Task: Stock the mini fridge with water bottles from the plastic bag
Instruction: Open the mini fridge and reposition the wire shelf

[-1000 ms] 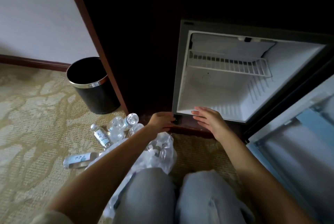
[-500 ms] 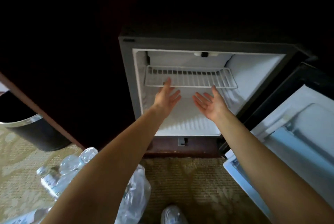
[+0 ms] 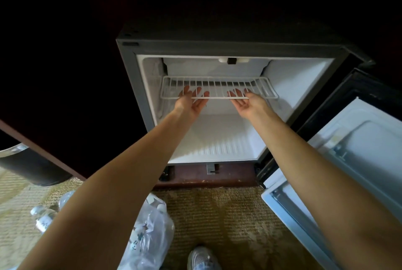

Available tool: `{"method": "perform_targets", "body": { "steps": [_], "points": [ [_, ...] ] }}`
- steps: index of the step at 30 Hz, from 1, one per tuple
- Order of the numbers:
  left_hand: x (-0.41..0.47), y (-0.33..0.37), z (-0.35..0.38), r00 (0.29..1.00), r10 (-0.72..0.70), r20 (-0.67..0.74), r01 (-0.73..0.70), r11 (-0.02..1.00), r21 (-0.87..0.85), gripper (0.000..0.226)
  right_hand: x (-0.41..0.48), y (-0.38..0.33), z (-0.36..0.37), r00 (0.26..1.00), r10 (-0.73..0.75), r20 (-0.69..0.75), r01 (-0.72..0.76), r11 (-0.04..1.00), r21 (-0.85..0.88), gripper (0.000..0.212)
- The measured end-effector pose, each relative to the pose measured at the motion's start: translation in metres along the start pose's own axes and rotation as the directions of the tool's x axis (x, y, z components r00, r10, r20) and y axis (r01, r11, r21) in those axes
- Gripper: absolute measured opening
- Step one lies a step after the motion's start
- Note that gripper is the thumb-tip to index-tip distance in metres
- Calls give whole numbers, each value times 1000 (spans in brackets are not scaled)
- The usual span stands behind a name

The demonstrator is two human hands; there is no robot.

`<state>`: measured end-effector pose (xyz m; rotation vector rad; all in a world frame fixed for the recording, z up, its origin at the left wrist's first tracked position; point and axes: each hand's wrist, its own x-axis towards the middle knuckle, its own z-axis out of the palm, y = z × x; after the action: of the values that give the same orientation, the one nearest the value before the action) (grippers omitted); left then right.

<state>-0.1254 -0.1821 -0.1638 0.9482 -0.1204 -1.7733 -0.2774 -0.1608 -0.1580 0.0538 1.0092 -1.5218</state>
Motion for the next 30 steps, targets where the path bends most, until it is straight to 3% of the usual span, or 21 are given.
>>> {"method": "perform_targets", "body": {
  "steps": [3, 7, 13, 18, 27, 30],
  "points": [
    [-1, 3, 5, 1000, 11, -16, -11, 1000, 7, 16, -4, -4, 6, 999, -4, -38, 3, 999, -38, 17],
    [-7, 11, 13, 999, 0, -47, 3, 998, 56, 35, -14, -14, 15, 996, -3, -84, -5, 995, -97, 34],
    [-9, 17, 19, 999, -9, -50, 15, 992, 127, 30, -16, -19, 24, 995, -19, -98, 2, 985, -175, 34],
    [-14, 7, 5, 999, 43, -2, -43, 997, 62, 33, -12, -8, 10, 998, -27, -64, 19, 992, -123, 17],
    [-5, 23, 23, 999, -13, -53, 21, 987, 162, 16, -19, -22, 30, 995, -30, -95, 18, 992, -124, 26],
    [-10, 14, 11, 999, 14, -33, -10, 992, 122, 20, -21, -10, 18, 998, -39, -57, 36, 997, -66, 18]
  ]
}}
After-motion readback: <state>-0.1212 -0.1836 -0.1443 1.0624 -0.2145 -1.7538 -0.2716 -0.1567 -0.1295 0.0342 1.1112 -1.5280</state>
